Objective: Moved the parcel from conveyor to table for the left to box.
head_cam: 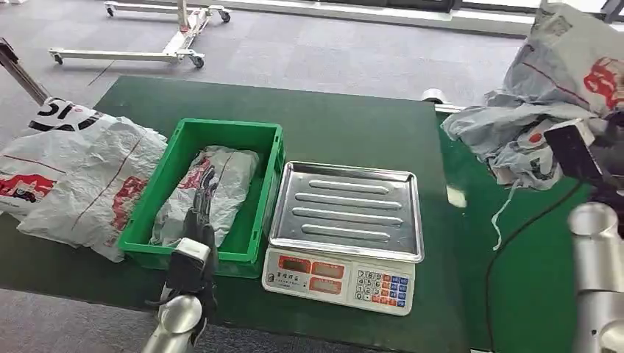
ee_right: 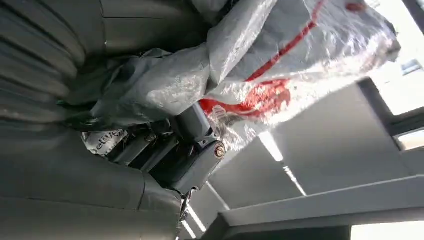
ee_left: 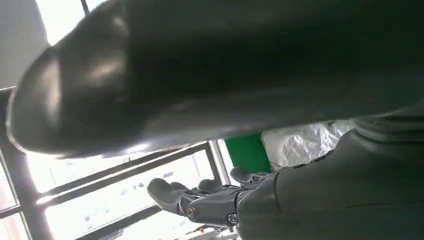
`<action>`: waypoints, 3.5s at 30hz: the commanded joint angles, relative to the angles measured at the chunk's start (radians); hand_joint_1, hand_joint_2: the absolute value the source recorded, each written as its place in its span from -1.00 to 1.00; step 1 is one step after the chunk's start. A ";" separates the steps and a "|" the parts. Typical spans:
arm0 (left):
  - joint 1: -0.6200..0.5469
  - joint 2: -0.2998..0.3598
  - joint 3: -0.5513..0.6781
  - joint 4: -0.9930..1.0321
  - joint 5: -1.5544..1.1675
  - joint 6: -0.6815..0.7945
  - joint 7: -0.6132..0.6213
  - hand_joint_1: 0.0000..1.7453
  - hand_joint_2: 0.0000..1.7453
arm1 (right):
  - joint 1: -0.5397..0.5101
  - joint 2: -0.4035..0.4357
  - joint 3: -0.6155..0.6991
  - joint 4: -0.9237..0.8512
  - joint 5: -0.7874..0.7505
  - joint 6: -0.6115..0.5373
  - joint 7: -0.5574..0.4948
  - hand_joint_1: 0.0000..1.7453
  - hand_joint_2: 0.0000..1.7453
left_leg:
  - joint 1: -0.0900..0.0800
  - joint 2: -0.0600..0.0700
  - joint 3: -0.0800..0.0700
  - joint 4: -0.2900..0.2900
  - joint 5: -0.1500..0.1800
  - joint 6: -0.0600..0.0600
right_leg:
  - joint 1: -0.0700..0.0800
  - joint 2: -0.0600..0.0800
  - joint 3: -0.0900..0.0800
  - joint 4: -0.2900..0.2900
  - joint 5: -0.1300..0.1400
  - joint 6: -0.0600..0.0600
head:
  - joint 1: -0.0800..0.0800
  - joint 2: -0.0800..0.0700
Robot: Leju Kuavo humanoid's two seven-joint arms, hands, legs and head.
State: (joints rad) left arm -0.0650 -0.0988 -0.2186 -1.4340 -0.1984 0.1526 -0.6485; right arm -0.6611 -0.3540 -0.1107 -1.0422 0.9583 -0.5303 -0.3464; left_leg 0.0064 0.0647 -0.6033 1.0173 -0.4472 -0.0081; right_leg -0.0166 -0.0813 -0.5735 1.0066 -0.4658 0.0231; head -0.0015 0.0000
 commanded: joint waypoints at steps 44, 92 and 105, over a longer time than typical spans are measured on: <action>0.072 -0.028 0.086 0.042 0.001 -0.015 -0.025 -1.00 -1.00 | 0.228 0.117 0.524 -0.094 -0.376 0.279 -0.115 -1.00 -1.00 | 0.002 -0.002 -0.001 -0.002 0.002 -0.002 | 0.002 0.007 -0.004 -0.001 0.001 -0.004 | 0.000 0.000; -0.688 -0.005 -0.038 0.856 -0.413 0.266 0.042 -1.00 -1.00 | 0.381 0.143 -0.017 -0.209 -0.564 0.296 -0.203 -1.00 -1.00 | 0.002 -0.007 -0.004 -0.001 0.009 -0.001 | 0.002 0.000 -0.006 0.000 0.008 -0.004 | 0.000 0.000; -0.737 -0.024 -0.097 0.956 -0.546 0.311 0.120 -1.00 -1.00 | 0.481 0.222 0.071 -0.237 -0.514 0.292 -0.205 -1.00 -1.00 | 0.002 -0.003 -0.006 -0.001 0.009 -0.002 | 0.002 0.007 -0.009 0.000 0.008 -0.004 | 0.000 0.000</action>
State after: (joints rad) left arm -0.6972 -0.1133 -0.2373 -0.6633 -0.6855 0.4505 -0.5611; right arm -0.2148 -0.2304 -0.0988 -1.2738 0.4067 -0.2369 -0.5692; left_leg 0.0071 0.0652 -0.6108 1.0167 -0.4388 -0.0099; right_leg -0.0152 -0.0808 -0.5840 1.0075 -0.4585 0.0204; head -0.0019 0.0000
